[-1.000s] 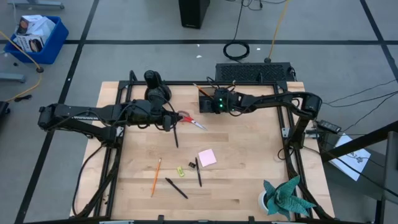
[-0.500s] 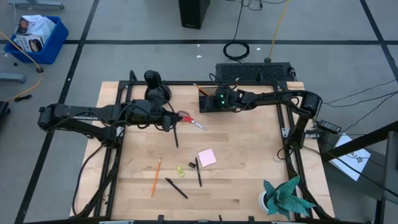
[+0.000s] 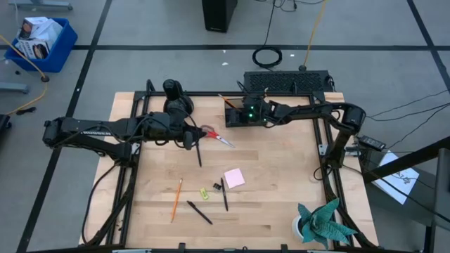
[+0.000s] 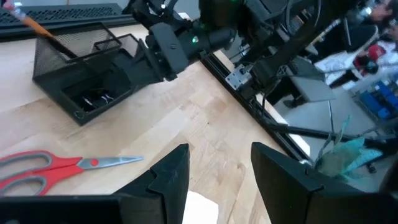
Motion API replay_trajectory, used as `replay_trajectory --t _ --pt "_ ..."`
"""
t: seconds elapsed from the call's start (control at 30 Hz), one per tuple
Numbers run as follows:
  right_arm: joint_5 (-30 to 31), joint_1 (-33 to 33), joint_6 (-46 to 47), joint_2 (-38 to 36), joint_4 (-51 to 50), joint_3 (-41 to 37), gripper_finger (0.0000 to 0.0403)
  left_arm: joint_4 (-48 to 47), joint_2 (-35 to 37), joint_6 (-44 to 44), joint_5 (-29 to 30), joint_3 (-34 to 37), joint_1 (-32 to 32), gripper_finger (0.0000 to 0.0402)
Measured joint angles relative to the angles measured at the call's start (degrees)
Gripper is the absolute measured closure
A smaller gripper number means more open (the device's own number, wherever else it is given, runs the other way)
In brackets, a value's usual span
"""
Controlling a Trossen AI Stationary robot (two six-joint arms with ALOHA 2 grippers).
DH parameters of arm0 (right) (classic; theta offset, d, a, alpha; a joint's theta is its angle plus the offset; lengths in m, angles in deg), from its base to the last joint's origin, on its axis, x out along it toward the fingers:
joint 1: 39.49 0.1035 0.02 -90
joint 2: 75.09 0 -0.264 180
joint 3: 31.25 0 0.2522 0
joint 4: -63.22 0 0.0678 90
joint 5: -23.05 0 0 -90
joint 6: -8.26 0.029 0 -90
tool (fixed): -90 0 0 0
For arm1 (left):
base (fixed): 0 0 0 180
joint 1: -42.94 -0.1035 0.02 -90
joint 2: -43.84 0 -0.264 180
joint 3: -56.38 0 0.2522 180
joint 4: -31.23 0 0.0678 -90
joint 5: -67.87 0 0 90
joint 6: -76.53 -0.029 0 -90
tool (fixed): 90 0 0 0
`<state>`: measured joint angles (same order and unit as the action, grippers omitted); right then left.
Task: Pick and place office supplies into organizer
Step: Put the black binder clip into the black desk organizer
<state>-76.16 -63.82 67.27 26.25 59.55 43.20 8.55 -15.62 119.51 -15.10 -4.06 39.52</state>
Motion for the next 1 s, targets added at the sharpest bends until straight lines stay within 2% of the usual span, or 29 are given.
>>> replay_trajectory --t 0.2,0.37,0.53,0.63,0.8,0.9,1.0 --pt "-5.5 1.8 -6.5 -6.0 -0.7 0.0 0.0269 -2.5 0.0 -15.8 -9.6 0.0 1.4 0.0224" --pt "-5.9 4.0 -9.3 -11.3 -1.7 -0.3 0.0269 -6.5 -1.1 -26.7 -9.7 0.0 4.9 0.0224" --pt "-5.9 5.5 -11.9 -15.1 -1.7 -3.6 0.0272 -6.7 -5.0 -31.3 -9.7 0.1 9.2 0.0224" --pt "-5.9 6.1 -11.8 -16.6 -1.7 -7.1 0.0276 -4.9 -9.0 -31.4 -6.1 0.1 13.1 0.0224" --pt "-6.0 6.8 -8.7 -18.8 -1.1 -14.6 0.0277 -2.6 -15.7 -33.5 3.1 0.2 18.4 0.0225" --pt "-6.6 7.8 -6.5 -20.7 0.3 -19.4 0.0277 -0.6 -20.1 -34.0 5.6 0.2 20.4 0.0225" --pt "-8.5 9.3 -3.2 -23.4 7.0 -24.2 0.0277 1.4 -24.1 -32.8 6.4 0.2 22.2 0.0225"
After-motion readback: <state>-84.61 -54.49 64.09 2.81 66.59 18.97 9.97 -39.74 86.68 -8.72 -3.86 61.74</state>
